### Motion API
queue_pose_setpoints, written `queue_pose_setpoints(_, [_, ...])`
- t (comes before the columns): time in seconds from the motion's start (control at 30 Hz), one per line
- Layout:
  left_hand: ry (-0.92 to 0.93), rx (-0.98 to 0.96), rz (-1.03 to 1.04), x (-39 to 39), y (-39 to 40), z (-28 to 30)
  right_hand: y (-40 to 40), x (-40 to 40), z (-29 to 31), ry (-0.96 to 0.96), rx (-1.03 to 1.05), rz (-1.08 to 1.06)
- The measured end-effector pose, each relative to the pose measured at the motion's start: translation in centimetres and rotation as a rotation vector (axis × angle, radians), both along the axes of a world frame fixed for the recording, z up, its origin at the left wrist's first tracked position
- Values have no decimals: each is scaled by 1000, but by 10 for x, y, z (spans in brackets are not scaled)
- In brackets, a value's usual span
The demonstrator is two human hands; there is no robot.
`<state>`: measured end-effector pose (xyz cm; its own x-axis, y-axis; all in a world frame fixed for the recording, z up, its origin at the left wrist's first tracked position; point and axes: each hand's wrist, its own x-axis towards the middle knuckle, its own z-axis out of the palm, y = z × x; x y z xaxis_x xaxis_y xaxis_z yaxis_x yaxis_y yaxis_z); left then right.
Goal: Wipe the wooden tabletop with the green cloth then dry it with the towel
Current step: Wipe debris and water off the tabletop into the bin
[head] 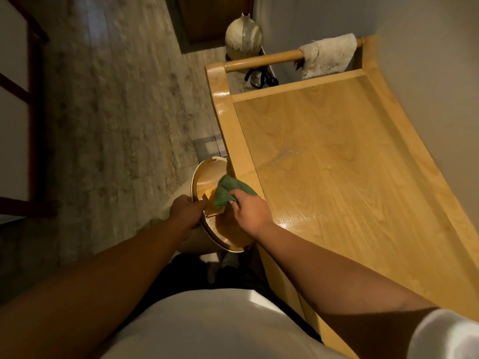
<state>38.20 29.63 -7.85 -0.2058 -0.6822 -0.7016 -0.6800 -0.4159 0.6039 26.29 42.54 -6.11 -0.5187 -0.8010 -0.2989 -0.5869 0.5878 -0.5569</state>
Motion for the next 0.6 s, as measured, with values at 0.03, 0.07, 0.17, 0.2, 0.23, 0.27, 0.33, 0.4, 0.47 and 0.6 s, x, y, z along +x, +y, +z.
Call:
queue_pose_setpoints(0.03, [6,6,8,1,0,1,-2,5,-1,-10,-2,9])
queue_pose_setpoints(0.07, [9,12,13,2,-1,2,-4,9,-2,-20,-2,13])
queue_pose_setpoints(0.17, [6,13,5,4,-4,5,-12,24,-7,-156,11,-29])
queue_pose_setpoints(0.2, [4,13,-1,4,-5,5,-14,28,-9,-238,10,-66])
queue_pose_setpoints(0.23, [3,15,-2,5,-6,5,-16,31,-10,-313,3,-109])
queue_pose_setpoints(0.27, [4,18,-2,5,-6,5,-16,33,-10,-374,-9,-156])
queue_pose_setpoints(0.33, [7,17,-1,6,-8,5,-15,32,-9,-472,-34,-257])
queue_pose_setpoints(0.4, [17,15,17,8,-9,3,-13,27,-3,-566,-71,-367])
queue_pose_setpoints(0.47, [22,17,38,10,-12,1,-13,18,6,-639,-122,-454])
queue_pose_setpoints(0.6, [26,52,46,12,-17,0,-13,-15,31,-760,-238,-581])
